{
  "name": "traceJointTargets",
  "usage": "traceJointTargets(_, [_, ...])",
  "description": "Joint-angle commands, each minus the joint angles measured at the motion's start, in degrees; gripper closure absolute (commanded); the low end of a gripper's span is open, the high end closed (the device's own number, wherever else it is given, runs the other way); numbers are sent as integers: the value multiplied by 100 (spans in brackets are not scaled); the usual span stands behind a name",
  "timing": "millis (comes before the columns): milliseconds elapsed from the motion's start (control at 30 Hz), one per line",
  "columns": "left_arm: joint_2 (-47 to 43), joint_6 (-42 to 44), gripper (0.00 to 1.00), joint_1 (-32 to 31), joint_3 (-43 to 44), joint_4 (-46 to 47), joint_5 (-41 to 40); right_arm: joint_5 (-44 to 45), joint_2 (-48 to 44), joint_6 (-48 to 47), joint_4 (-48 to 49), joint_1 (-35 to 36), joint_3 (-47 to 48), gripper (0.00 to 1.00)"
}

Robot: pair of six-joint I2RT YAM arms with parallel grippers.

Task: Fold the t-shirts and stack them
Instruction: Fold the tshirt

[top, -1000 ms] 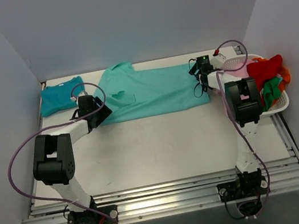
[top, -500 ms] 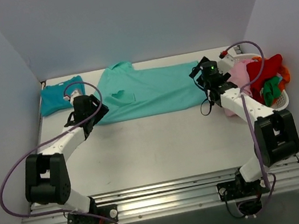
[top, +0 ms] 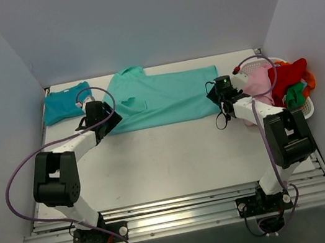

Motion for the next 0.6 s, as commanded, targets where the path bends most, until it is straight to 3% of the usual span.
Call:
traceJointTargets(0, [-68,-103,29,-21,-73,7,-15,-32,148,65,-14,29,-26,44])
traceJointTargets(167, [-577,-427,29,-205,-565,-407,-576,328,-273,285,-181,231,-526,21])
traceJointTargets(333, [-701,-630,29,-240,-935,-425,-885,311,-345,487,109,240,-1142,20])
traceJointTargets(400, [-613,-709,35,-240,-961,-311,-903,259,-99,513,153,240,-1125,20])
traceJointTargets(567, [-209,-876,35,-240,-909,-188,-920,328,270,487,223,223,-950,21])
